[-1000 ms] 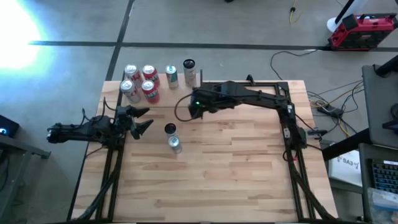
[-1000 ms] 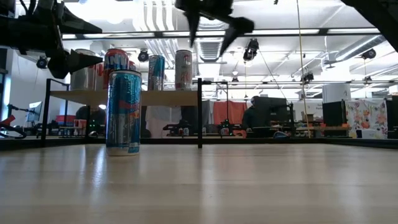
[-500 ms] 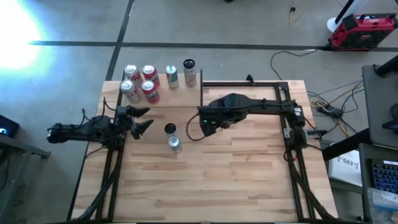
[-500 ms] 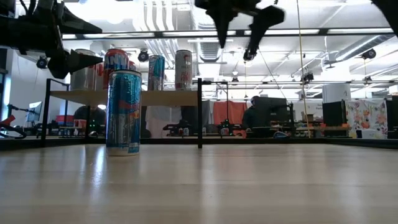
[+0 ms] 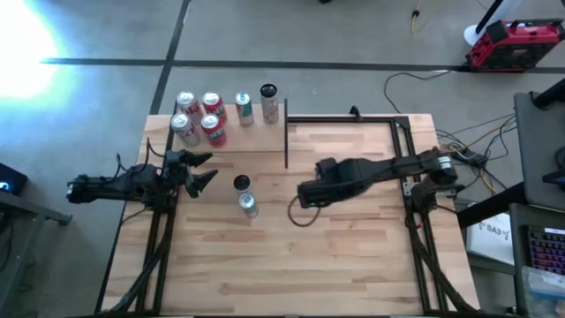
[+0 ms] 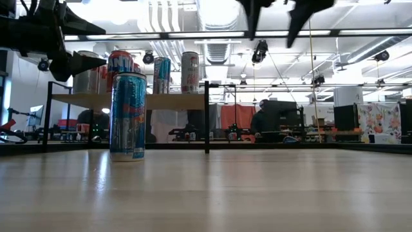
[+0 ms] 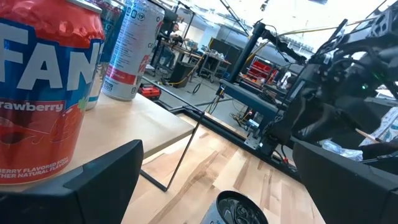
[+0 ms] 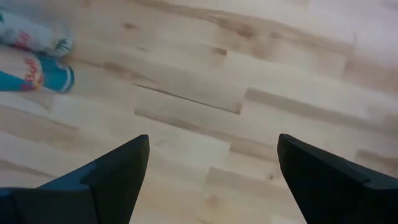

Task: Place canned beverage on shelf
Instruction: Put the bottom blue soda can on the shelf

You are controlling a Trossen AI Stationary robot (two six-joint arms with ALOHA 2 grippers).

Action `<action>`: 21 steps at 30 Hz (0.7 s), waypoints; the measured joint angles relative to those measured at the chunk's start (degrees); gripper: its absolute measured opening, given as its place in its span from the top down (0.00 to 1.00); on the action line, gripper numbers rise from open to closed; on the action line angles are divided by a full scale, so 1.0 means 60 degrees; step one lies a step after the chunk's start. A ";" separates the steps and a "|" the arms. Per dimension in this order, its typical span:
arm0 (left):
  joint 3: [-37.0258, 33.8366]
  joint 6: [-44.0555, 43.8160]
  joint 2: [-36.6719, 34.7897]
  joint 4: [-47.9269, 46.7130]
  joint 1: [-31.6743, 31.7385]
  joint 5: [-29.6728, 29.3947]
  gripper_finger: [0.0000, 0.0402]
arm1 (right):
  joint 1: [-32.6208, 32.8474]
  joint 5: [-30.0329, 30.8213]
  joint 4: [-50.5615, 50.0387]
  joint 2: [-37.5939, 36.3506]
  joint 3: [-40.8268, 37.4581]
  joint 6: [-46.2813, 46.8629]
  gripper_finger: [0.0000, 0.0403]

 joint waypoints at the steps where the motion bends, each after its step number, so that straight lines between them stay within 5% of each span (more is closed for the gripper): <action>1: 0.0001 0.0000 0.0000 0.0000 0.0000 0.0000 0.01 | 0.0104 0.0026 0.0289 -0.0337 -0.0448 0.0318 0.17; 6: 0.0001 0.0000 0.0000 0.0001 0.0000 0.0002 0.01 | 0.0553 0.0686 0.2526 -0.1962 -0.2947 0.0695 0.17; 21: 0.0001 0.0000 0.0000 0.0004 0.0000 0.0002 0.01 | 0.0543 0.1265 0.7492 -0.5400 -0.8467 -0.2851 0.17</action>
